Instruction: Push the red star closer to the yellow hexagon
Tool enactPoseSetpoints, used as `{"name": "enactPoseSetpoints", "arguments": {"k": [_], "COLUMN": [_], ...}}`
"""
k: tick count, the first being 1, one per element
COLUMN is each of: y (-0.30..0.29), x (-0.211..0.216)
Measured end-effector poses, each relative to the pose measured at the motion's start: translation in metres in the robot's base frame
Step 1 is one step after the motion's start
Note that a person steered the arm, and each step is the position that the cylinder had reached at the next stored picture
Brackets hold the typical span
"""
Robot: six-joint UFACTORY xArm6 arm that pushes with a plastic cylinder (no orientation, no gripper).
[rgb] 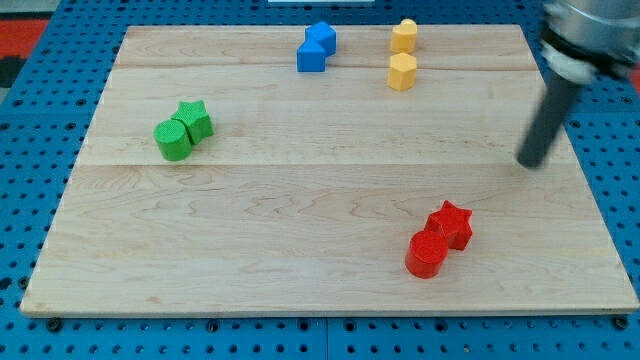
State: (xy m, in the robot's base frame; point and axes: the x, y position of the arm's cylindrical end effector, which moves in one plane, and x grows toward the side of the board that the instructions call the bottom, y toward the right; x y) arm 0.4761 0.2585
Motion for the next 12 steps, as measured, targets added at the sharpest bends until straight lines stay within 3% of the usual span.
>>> {"name": "enactPoseSetpoints", "arguments": {"k": [1,3,4,5,7,8,9,10,11,12], "y": [0.014,-0.060,-0.125,-0.120,-0.166,-0.145,-0.079,-0.080,-0.115,-0.159], "x": [0.076,0.077,0.081,0.081,-0.008,-0.059,-0.041,0.023,0.051,0.026]}}
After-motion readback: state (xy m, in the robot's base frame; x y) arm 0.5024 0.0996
